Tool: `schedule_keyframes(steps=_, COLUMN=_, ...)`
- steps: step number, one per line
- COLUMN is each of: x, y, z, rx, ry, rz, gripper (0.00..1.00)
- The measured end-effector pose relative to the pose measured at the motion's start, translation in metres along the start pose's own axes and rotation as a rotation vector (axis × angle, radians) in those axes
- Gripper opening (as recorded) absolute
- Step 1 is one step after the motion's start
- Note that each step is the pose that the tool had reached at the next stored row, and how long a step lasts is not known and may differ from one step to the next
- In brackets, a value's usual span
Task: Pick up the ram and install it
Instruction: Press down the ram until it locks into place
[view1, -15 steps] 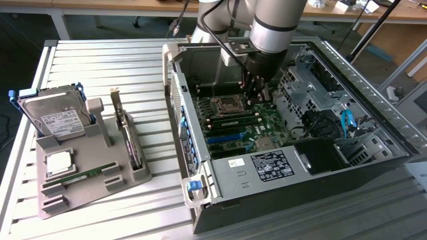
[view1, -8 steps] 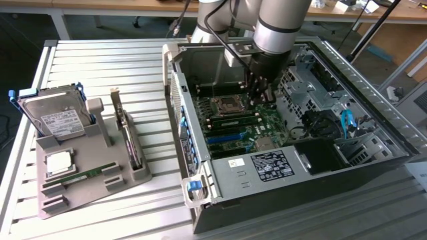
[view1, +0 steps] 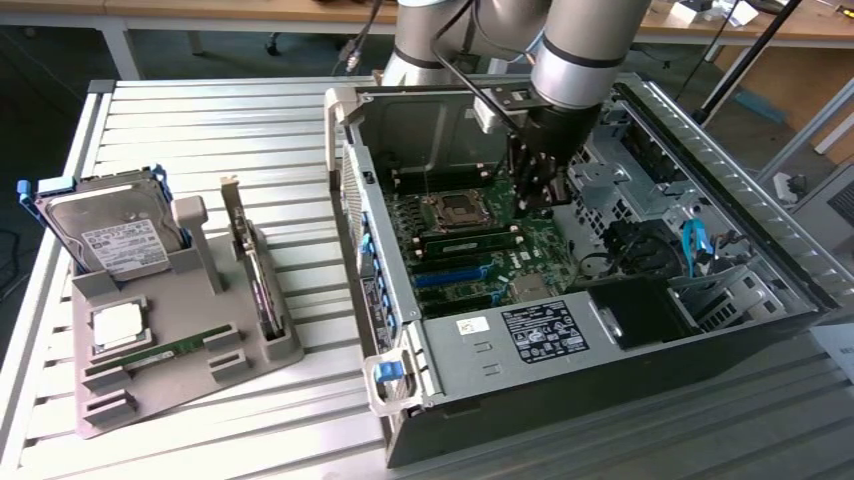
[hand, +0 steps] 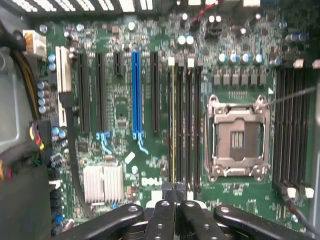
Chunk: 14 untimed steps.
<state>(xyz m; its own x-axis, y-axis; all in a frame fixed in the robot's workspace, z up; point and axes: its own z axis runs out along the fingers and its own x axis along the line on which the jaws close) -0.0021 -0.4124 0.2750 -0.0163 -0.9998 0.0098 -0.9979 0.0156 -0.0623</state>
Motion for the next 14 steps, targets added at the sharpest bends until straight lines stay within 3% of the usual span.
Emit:
schedule_keyframes(steps=3, x=0.0, y=-0.0083, z=0.0028, rx=-0.0029, ry=0.0, rz=0.0, gripper=0.11)
schedule_keyframes(steps=14, x=0.0, y=-0.0118, z=0.0215, rx=-0.0082, ry=0.0, rz=0.0, gripper=0.11)
